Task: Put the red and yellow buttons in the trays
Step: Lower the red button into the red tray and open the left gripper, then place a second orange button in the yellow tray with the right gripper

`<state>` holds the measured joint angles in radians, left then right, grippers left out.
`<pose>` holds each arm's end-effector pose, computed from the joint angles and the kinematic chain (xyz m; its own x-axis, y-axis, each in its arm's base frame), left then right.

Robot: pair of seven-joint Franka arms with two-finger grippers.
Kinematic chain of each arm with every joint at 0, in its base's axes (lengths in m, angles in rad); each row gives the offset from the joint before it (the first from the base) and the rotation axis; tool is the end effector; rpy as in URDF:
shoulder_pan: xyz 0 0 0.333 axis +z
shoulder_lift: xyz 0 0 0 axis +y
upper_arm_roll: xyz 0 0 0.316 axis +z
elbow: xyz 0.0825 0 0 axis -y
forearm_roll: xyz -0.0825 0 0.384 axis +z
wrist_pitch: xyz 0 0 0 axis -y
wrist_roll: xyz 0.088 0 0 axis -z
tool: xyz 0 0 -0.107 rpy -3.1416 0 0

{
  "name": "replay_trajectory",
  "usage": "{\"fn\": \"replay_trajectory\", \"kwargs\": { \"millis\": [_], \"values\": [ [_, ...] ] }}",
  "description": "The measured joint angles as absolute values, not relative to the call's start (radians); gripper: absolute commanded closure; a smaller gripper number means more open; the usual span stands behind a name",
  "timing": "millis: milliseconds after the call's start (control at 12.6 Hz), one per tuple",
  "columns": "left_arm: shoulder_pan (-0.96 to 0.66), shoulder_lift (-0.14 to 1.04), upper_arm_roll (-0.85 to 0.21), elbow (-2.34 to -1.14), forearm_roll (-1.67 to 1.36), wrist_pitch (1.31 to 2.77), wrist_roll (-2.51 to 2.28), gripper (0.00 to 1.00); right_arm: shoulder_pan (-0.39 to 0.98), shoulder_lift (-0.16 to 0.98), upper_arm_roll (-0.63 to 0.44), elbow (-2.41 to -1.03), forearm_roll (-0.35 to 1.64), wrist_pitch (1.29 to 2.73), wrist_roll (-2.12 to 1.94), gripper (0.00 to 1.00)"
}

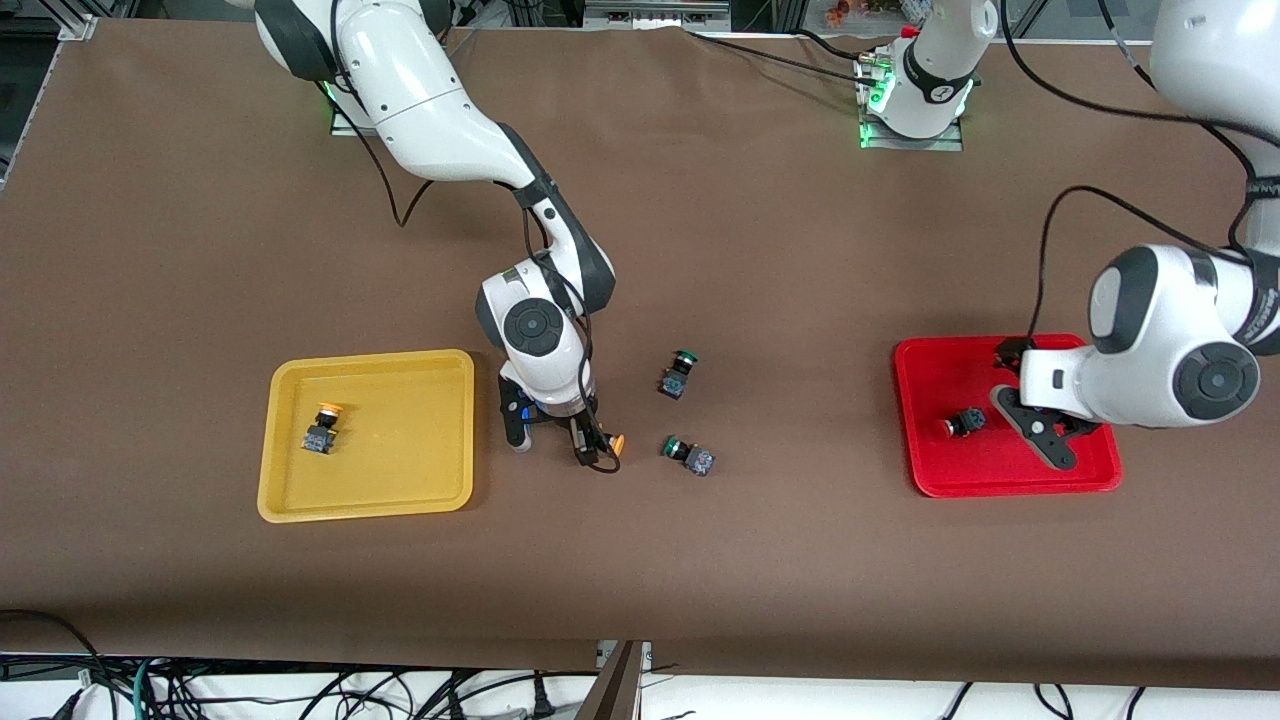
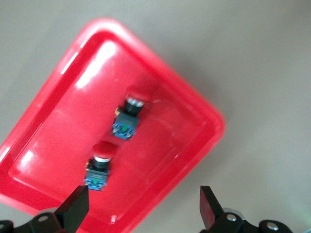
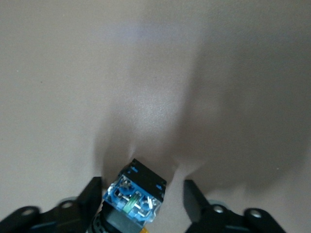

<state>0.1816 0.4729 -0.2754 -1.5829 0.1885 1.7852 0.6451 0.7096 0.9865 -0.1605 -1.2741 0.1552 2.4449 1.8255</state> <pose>0.6520 -0.0236 0.3533 0.6768 -0.7008 -0.2254 -0.6959 -0.7089 0.1144 0.6346 0.4276 0.1747 0.2693 -0.9623 -0.0369 -0.9468 -0.2576 -0.1931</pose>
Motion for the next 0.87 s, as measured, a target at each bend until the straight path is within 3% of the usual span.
{"fn": "replay_trajectory", "kwargs": {
  "millis": [396,871],
  "values": [
    [0.169,0.436,-0.401,-1.584,0.189,1.721,0.183,0.00,0.703,0.977,-0.159,-1.252,0.157,2.385,1.635,1.00],
    [0.111,0.435,-0.435,-1.529,0.193,1.685,-0.027,0.00,0.554,0.862,-0.145,-1.234,0.174,2.007,0.930,1.00]
  ]
}}
